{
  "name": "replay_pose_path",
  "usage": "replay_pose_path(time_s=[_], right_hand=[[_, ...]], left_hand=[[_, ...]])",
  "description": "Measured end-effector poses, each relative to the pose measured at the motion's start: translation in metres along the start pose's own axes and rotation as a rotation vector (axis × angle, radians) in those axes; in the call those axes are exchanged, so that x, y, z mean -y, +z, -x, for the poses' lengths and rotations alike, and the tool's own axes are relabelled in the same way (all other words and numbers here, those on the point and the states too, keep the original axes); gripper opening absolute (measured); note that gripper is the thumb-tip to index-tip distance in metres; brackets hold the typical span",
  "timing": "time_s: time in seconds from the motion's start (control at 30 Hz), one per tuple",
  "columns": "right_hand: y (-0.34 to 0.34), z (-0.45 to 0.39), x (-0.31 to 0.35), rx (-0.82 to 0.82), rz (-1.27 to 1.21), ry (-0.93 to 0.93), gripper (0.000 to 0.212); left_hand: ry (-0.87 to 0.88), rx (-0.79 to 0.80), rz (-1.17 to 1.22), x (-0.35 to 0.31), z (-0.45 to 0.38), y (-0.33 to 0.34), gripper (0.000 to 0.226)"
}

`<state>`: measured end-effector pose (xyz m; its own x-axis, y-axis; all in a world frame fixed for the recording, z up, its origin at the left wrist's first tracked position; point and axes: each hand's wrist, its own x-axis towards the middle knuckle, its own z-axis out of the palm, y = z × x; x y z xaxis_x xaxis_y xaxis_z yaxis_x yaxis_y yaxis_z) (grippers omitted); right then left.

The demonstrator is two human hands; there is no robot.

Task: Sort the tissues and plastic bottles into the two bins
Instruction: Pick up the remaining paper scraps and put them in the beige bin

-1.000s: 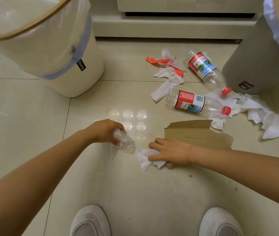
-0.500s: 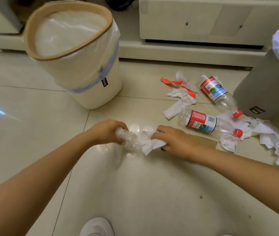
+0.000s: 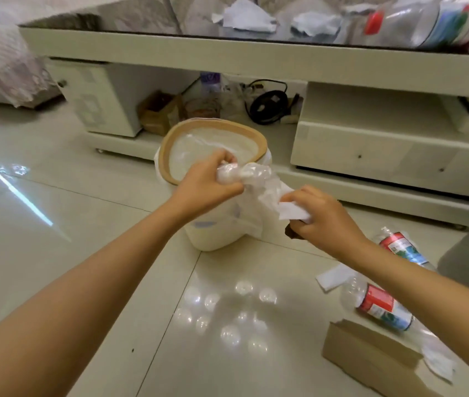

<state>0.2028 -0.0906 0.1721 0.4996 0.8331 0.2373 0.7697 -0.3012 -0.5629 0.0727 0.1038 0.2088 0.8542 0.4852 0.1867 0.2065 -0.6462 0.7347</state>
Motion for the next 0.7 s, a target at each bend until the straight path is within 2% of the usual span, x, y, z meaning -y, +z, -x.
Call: replay_pose_path(time_s=[0.1, 0.2, 0.3, 0.43, 0.53, 0.7], right_hand=[[-0.006, -0.030, 0.027, -0.042, 0.006, -0.063, 0.032], [-0.009, -0.063, 0.048, -0.098, 0.005, -0.095, 0.030], [-0.007, -0.090, 0.068, -0.127, 0.073, -0.113, 0.030], [-0.001, -0.115, 0.087, -0.121, 0.087, -0.092, 0.029], [0.001, -0.128, 0.091, -0.133, 0.090, -0.056, 0.029], [0.015, -0.146, 0.088, -0.152, 0.060, -0.008, 0.033]], left_hand=[[-0.027, -0.177, -0.001, -0.001, -0.028, -0.022, 0.029], [-0.060, -0.249, 0.060, 0.012, -0.049, -0.041, 0.033], [-0.154, -0.286, 0.098, 0.028, -0.064, -0.049, 0.036], [-0.320, -0.244, -0.003, 0.049, -0.075, -0.051, 0.061], [-0.345, -0.252, -0.075, 0.059, -0.075, -0.050, 0.073], [-0.314, -0.399, -0.062, 0.079, -0.072, -0.049, 0.055]])
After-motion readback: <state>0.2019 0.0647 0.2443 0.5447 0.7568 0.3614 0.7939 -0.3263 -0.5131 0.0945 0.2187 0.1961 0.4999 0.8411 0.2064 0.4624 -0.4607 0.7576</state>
